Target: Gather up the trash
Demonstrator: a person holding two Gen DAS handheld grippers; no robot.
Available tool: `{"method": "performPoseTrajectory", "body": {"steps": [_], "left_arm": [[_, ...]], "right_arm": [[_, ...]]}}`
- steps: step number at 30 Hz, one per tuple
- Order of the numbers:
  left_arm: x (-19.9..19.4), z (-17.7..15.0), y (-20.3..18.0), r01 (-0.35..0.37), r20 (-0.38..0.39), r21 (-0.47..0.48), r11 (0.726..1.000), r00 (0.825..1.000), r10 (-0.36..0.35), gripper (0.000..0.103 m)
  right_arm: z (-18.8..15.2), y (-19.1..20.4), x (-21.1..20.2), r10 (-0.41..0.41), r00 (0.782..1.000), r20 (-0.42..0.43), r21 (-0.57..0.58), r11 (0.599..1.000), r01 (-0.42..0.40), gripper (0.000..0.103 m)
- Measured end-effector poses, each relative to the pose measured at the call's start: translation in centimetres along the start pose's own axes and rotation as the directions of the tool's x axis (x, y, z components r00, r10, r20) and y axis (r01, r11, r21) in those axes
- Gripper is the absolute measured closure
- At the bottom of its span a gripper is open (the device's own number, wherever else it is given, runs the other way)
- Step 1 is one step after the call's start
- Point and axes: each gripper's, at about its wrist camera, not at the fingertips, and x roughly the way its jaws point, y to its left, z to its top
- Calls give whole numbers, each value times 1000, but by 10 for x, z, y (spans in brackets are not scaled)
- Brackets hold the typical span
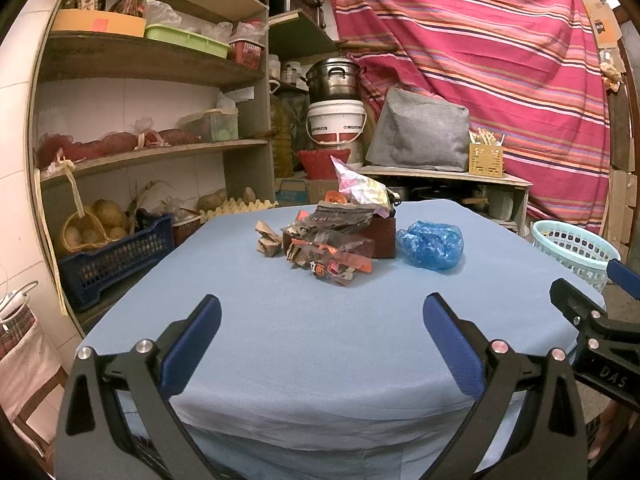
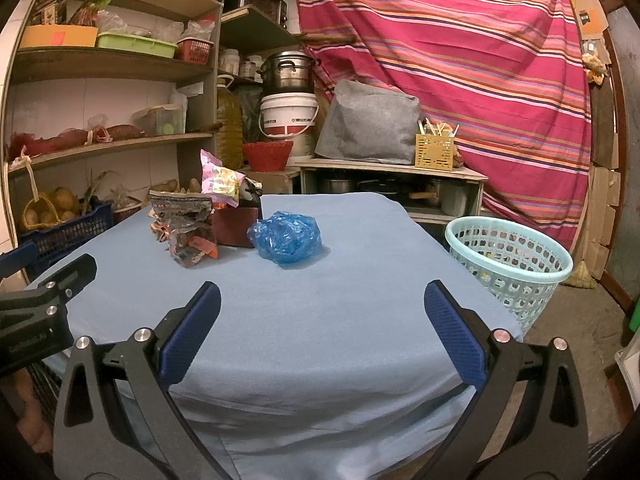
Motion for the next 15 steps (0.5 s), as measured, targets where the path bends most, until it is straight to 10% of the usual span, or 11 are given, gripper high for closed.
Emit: {"method": "performPoseTrajectory", "body": {"steps": [15], "left_arm": [[31, 17, 7, -4, -51, -9, 1000, 999, 4, 4]], "right_arm": [[14, -5, 17, 17, 998, -53, 19, 1000, -16, 4]]}}
